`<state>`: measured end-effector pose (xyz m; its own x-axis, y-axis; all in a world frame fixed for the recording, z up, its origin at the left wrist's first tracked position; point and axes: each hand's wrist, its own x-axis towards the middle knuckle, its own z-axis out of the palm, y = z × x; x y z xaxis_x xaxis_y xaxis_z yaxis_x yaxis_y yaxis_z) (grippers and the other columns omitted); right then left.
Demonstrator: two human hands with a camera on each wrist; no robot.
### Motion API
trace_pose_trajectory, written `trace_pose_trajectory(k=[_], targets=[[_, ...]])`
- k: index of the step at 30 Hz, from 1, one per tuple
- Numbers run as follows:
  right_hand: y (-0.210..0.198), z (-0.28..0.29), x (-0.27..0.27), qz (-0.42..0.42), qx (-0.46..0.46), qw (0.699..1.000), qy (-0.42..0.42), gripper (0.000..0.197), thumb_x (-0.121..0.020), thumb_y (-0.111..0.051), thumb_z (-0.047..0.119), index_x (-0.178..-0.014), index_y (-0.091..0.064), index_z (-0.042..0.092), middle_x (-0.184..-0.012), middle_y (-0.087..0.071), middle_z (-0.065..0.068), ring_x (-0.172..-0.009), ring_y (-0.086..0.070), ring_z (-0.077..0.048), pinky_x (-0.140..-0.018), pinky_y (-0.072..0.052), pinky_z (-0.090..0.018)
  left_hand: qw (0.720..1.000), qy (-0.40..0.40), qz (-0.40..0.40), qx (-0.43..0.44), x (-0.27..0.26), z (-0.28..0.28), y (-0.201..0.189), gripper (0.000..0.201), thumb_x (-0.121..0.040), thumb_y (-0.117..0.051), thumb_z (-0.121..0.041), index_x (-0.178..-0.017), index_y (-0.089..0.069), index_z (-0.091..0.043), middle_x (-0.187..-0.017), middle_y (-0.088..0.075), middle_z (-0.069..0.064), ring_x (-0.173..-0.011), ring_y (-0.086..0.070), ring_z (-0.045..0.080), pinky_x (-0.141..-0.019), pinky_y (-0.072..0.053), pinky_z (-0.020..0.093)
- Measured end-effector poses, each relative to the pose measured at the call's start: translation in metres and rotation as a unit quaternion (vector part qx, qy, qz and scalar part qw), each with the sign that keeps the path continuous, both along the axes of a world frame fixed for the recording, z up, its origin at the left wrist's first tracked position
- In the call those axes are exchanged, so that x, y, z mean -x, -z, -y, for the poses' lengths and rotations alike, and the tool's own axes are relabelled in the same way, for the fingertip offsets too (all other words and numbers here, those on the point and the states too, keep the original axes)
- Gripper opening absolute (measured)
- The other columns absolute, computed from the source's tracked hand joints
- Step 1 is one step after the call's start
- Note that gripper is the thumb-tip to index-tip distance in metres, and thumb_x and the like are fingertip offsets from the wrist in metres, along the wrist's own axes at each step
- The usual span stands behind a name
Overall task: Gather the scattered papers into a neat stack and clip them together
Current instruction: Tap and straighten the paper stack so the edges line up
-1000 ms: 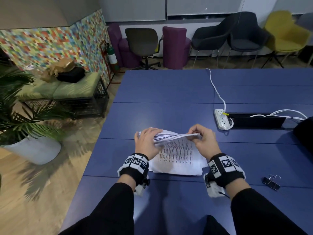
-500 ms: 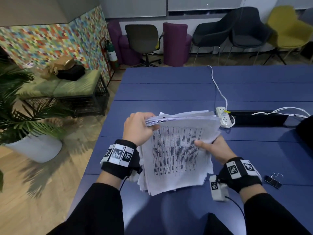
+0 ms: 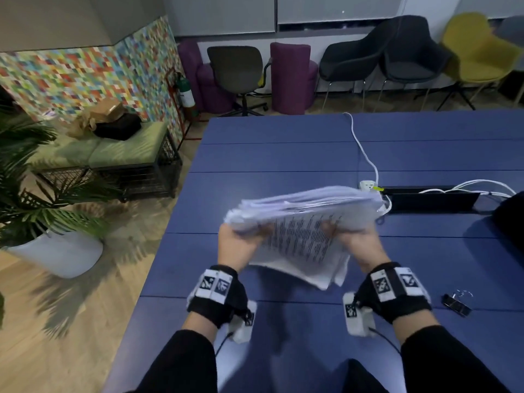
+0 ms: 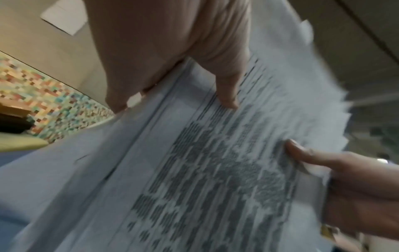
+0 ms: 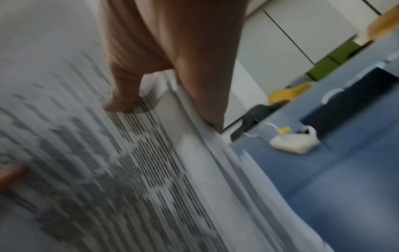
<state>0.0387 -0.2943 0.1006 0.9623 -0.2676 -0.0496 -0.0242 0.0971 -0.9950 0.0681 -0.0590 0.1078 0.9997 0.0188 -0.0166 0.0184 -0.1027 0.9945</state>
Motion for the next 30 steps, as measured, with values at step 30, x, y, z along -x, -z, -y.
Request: trace_pose_trajectory(k=[30], targets=[[0.056, -0.002, -0.019, -0.146, 0.115, 0.983, 0.001, 0.048, -0.070, -0.078, 0.025, -0.113, -0.057, 0.017, -0.105, -0.068, -0.004, -0.099, -0.065, -0.023, -0.092, -0.052, -0.046, 0.999, 0.031, -0.012, -0.031, 0.000, 0.024, 0.001, 0.029, -0.075, -0.075, -0.007, -0.093, -0.065, -0.029, -0.090, -0.069, -0.001, -0.080, -0.063, 0.012, -0.084, -0.055, 0.040]])
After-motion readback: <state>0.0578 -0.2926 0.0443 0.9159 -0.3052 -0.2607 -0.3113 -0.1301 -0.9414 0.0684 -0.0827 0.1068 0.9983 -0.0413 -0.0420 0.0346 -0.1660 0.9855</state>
